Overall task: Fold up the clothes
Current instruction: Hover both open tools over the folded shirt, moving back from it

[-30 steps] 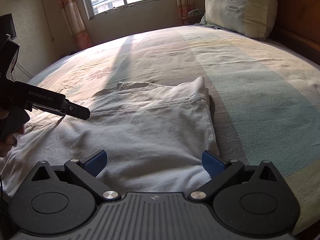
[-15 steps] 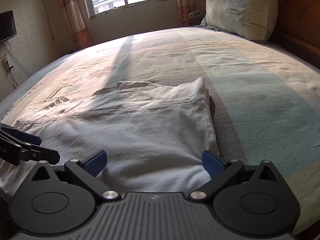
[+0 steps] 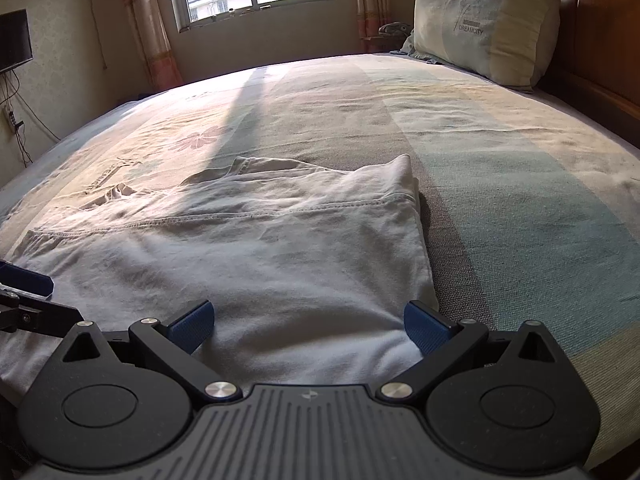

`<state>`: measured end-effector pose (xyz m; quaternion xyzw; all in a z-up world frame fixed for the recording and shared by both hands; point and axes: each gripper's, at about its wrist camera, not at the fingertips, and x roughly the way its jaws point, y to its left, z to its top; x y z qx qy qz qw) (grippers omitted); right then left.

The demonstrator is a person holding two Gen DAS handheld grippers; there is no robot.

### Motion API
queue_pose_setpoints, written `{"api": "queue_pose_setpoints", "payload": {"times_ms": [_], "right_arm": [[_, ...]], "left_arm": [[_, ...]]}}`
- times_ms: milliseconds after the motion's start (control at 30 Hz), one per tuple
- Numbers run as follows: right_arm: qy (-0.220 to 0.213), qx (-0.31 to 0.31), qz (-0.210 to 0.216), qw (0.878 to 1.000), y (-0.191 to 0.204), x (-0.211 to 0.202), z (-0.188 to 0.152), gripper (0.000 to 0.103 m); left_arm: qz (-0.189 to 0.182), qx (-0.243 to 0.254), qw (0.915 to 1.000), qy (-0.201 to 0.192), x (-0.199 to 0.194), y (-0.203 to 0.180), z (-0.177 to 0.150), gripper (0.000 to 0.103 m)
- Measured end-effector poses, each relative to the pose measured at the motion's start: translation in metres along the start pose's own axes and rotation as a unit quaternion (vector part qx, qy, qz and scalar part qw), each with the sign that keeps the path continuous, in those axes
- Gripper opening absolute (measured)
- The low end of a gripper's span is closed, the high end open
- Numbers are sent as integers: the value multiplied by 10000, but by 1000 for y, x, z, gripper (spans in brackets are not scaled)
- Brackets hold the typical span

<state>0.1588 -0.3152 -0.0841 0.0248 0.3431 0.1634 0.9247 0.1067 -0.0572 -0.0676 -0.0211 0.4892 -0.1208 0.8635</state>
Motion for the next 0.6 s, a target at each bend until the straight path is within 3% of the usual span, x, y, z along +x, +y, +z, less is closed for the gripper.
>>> {"api": "queue_pose_setpoints", "payload": {"times_ms": [233,433,600], "right_arm": [[171,270,24,9995,13,-13,14,103],[169,163,358,9991,49,-21,27,103],[258,-27,347,9991,73,-23,33,103]], "left_arm": [[60,-113,9988,-478,-36,13,3,102],[138,-530,9983,-177,-23,39,-16,102],[-23,-636,9971,-411,-37,52,-22,102]]}}
